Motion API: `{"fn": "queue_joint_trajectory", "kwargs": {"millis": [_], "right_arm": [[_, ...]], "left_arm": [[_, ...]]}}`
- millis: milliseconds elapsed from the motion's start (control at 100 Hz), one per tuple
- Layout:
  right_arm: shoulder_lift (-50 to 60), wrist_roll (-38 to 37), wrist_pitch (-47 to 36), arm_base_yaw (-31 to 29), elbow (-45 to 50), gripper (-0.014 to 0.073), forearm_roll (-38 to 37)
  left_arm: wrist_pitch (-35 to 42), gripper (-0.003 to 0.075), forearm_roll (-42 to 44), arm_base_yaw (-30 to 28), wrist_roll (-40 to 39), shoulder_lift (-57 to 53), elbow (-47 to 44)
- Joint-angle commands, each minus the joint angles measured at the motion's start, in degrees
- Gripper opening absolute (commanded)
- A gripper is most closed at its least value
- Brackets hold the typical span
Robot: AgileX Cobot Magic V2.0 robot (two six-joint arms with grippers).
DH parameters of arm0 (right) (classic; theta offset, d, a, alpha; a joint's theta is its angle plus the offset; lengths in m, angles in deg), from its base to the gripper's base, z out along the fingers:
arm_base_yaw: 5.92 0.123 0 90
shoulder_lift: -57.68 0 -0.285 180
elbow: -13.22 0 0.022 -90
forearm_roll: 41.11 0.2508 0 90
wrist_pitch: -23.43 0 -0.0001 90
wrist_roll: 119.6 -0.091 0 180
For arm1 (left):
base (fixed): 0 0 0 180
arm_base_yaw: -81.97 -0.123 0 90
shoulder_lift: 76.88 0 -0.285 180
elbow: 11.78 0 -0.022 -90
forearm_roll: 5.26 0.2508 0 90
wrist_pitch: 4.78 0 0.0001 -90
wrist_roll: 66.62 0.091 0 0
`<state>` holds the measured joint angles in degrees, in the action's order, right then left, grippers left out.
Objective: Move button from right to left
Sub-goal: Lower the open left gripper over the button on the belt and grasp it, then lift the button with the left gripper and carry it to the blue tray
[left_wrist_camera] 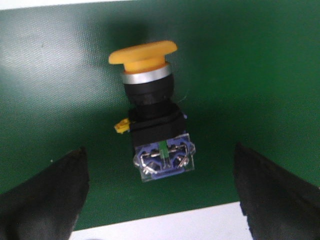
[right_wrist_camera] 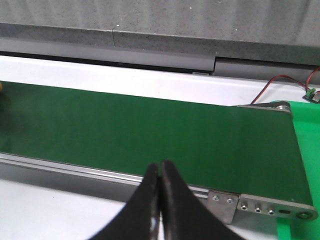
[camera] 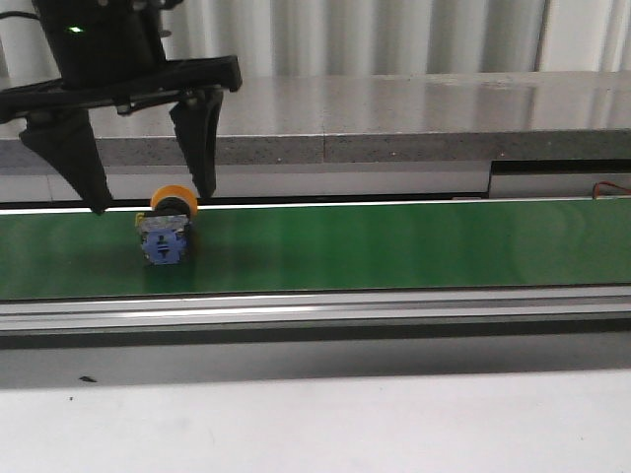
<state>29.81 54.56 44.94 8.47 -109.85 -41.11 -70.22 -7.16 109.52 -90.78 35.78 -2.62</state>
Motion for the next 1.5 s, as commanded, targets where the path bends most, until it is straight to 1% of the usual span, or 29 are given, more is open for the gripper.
{"fn": "queue_joint_trajectory", "kwargs": {"millis": [0,60,200,230,270,320,350,360,380,420,440,450,490,540,590,770,870,960,1150,1280,1410,1490], "right_arm": [[-0.1,0.4,-4.6,0.1,-1.5,-0.0068,-0.6],[-0.1,0.4,-4.6,0.1,-1.5,-0.0068,-0.6],[-0.1,0.4,-4.6,0.1,-1.5,-0.0068,-0.6],[-0.1,0.4,-4.6,0.1,-1.5,-0.0068,-0.6],[-0.1,0.4,-4.6,0.1,-1.5,-0.0068,-0.6],[-0.1,0.4,-4.6,0.1,-1.5,-0.0068,-0.6],[-0.1,0.4,-4.6,0.1,-1.5,-0.0068,-0.6],[-0.1,0.4,-4.6,0.1,-1.5,-0.0068,-0.6],[-0.1,0.4,-4.6,0.1,-1.5,-0.0068,-0.6],[-0.1,0.4,-4.6,0.1,-1.5,-0.0068,-0.6],[-0.1,0.4,-4.6,0.1,-1.5,-0.0068,-0.6],[-0.1,0.4,-4.6,0.1,-1.5,-0.0068,-0.6],[-0.1,0.4,-4.6,0.1,-1.5,-0.0068,-0.6],[-0.1,0.4,-4.6,0.1,-1.5,-0.0068,-0.6],[-0.1,0.4,-4.6,0.1,-1.5,-0.0068,-0.6],[-0.1,0.4,-4.6,0.1,-1.5,-0.0068,-0.6],[-0.1,0.4,-4.6,0.1,-1.5,-0.0068,-0.6],[-0.1,0.4,-4.6,0.1,-1.5,-0.0068,-0.6],[-0.1,0.4,-4.6,0.1,-1.5,-0.0068,-0.6],[-0.1,0.4,-4.6,0.1,-1.5,-0.0068,-0.6],[-0.1,0.4,-4.6,0.1,-1.5,-0.0068,-0.6],[-0.1,0.4,-4.6,0.1,-1.5,-0.0068,-0.6]], "left_arm": [[0.7,0.0564,0.8,0.2,-2.4,-0.9,1.7],[0.8,0.0564,2.6,0.2,-4.3,0.5,1.7],[1.1,0.0563,3.2,0.2,-5.0,2.3,1.7],[1.2,0.0556,3.2,0.2,-5.7,2.4,1.7],[1.3,0.0524,3.4,0.2,-6.0,2.5,1.7],[1.2,0.0455,3.4,0.2,-6.0,2.5,1.7],[0.9,0.0386,3.4,0.2,-6.0,2.5,1.7],[0.8,0.0386,3.4,0.2,-6.0,2.5,1.7],[0.6,0.0325,3.5,0.2,-6.0,2.5,1.7],[0.4,0.0232,3.7,0.2,-6.0,2.5,1.7],[0.2,0.0202,3.8,0.2,-6.0,2.5,1.7],[0.2,0.0174,3.9,0.2,-6.0,2.5,1.7],[0.1,0.0099,3.9,0.2,-6.0,2.4,1.7],[0.0,0.0038,4.3,0.2,-6.0,2.2,1.8],[-0.3,0.0005,4.5,0.2,-6.0,1.9,1.8],[-1.8,-0.0004,6.4,-1.5,-6.0,-0.9,1.8],[-2.6,-0.0004,6.9,-4.4,-5.4,-2.7,1.8],[-3.1,-0.0004,6.9,-7.6,-2.8,-4.4,1.8],[-6.3,-0.0004,6.9,-16.2,4.8,-6.4,1.8],[-7.0,-0.0004,6.7,-22.4,13.8,-6.7,1.8],[-7.0,-0.0004,6.7,-28.6,20.4,-6.8,1.8],[-7.0,-0.0004,6.7,-32.3,26.0,-6.8,1.8]]}}
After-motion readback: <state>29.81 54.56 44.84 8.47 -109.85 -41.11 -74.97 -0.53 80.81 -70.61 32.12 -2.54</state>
